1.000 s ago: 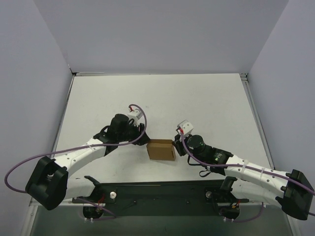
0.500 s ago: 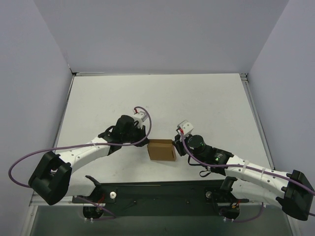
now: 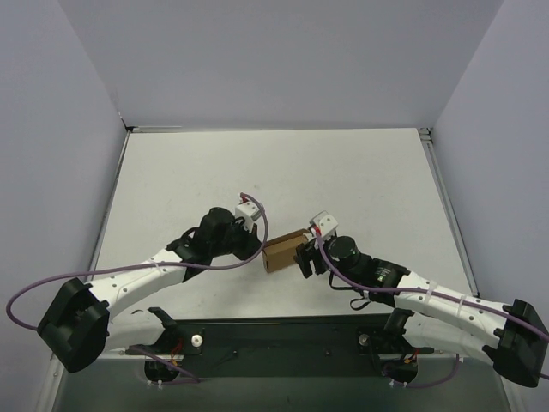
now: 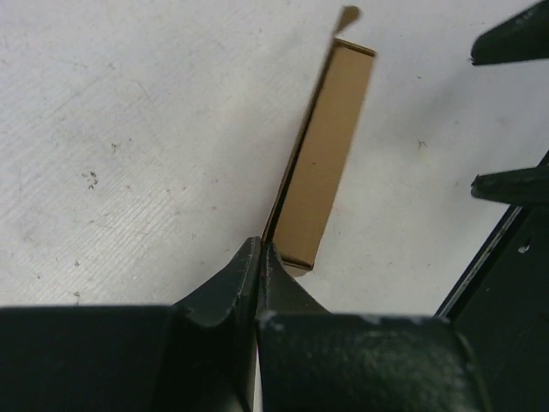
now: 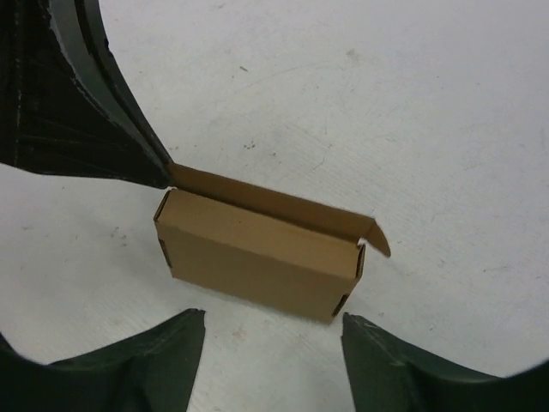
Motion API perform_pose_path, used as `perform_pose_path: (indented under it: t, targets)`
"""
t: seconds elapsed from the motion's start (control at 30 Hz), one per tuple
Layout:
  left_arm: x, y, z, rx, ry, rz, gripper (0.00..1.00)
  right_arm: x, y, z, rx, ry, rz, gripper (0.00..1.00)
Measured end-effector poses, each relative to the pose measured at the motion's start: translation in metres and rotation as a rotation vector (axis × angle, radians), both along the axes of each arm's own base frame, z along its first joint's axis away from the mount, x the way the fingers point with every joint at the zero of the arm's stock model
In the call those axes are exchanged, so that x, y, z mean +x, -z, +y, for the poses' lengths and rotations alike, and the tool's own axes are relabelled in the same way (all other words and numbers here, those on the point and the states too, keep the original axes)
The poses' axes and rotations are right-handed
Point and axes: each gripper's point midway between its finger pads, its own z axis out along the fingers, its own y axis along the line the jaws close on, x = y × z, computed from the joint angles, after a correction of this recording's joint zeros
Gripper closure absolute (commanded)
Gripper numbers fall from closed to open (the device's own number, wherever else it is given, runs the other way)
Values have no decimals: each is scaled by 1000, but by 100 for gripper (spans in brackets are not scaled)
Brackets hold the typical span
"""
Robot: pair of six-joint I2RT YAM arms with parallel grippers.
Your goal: Fold the paper box
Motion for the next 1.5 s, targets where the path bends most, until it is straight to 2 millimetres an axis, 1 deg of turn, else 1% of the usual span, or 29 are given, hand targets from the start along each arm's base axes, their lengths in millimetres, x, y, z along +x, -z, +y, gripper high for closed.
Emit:
perform_pose_path:
  t: [0.07,0.2,0.33,0.43,0.53,0.6,0.63,0.7,0.73,0.83,0.9,1.03,1.23,1.43,1.5]
  targets:
    - [-3,-7,-1,-11,28,-44,100,-2,-3,-1,0,-13,4,19]
    - [-5,-11,-2,-13,64,-93,100,-7,-15,-1,2,-67,-23,12]
    - [-7,-10,-3,-4,94,-109,100,-6,-20,1,-41,-124,-47,11]
    - [-9,-10,-4,0,112,-117,100,0,-24,4,-53,-137,-21,15]
    - [-10,-10,-5,3,127,-125,100,9,-32,10,-32,-150,3,49]
    - [-11,-10,-6,6,134,-130,100,7,-32,17,-18,-180,25,54]
    - [-11,-10,-6,6,134,-130,100,6,-31,18,-17,-192,30,61]
    - [-11,-10,-5,8,134,-129,100,2,-26,24,-13,-219,60,68]
    - [-11,-9,-5,9,133,-129,100,0,-24,28,-9,-229,81,73]
    - [-10,-8,-4,18,124,-128,100,-2,-17,38,4,-237,136,76]
    - [-9,-7,-3,22,118,-129,100,-3,-10,44,15,-233,169,76]
    - [-8,-6,-3,25,115,-129,100,-3,-2,56,56,-223,200,79]
    - [-8,-6,-3,25,115,-129,100,2,1,74,111,-216,200,84]
    - [-8,-5,-3,28,113,-126,100,5,23,81,90,-203,241,86]
    - [-8,-5,-3,29,112,-126,100,6,27,81,83,-200,247,86]
